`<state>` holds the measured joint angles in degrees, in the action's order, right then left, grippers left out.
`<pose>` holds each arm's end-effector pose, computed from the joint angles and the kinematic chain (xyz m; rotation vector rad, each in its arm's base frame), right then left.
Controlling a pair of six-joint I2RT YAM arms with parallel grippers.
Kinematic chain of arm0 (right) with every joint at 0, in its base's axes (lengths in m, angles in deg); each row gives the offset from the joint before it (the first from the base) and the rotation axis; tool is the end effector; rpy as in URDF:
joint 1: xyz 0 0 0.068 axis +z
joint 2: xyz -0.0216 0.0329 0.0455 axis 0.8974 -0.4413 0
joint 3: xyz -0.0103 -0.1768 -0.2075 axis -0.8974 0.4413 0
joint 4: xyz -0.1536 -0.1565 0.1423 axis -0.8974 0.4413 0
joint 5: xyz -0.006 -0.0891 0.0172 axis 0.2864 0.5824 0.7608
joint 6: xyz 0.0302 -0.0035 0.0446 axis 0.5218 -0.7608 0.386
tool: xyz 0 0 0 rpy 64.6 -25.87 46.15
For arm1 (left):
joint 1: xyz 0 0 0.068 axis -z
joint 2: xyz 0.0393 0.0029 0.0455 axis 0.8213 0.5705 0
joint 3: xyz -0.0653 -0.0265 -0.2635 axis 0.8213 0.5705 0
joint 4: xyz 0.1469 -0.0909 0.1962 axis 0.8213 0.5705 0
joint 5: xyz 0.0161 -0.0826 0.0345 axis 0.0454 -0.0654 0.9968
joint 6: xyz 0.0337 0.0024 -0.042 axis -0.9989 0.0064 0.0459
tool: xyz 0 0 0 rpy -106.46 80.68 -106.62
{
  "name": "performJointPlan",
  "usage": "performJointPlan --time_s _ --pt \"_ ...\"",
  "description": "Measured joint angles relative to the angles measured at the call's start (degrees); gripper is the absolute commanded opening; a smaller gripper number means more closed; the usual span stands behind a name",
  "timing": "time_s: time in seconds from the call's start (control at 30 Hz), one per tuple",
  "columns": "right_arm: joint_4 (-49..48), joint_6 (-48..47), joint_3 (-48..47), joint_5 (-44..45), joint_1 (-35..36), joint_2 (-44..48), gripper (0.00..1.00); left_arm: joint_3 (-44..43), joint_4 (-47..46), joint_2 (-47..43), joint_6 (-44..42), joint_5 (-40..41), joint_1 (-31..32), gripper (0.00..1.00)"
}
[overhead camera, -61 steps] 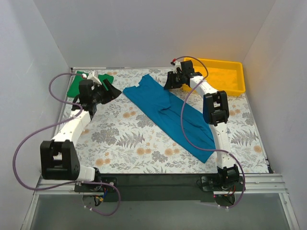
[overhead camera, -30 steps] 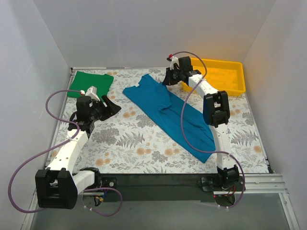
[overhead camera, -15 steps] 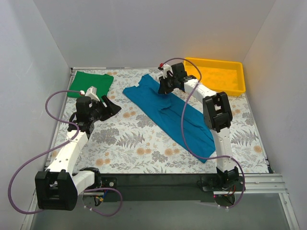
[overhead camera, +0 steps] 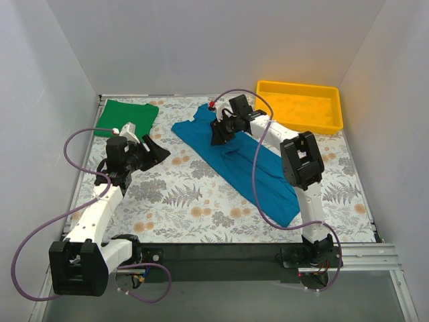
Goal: Fold and stack the t-shirts
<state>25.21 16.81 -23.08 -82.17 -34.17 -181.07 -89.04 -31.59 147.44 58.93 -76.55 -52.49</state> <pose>0.4344 0.2669 0.1913 -1.0351 2.0925 0.7496 0.2320 -0.0242 0.2560 -1.0919 2.0301 -1.1288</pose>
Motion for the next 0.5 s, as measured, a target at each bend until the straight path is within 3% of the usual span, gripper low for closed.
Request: performJointPlan --time_s 0.17,0.27,0.4,0.5 --pt "8.7 -12.3 0.0 -11.3 -4.0 5.3 0.59 3.4 -3.3 0.6 2.5 -5.4 0.1 0.57" --pt "13.8 -22.1 5.6 -13.4 -7.4 13.7 0.6 7.4 -7.8 3.9 6.6 -8.5 3.0 0.57" --pt "16.7 -32.0 20.8 -12.0 -11.8 28.2 0.61 10.4 -13.2 11.1 13.9 -7.0 15.9 0.52" --pt "19.1 -35.4 33.2 -9.6 -15.8 37.5 0.61 10.3 -16.8 16.1 20.3 -3.6 21.7 0.51"
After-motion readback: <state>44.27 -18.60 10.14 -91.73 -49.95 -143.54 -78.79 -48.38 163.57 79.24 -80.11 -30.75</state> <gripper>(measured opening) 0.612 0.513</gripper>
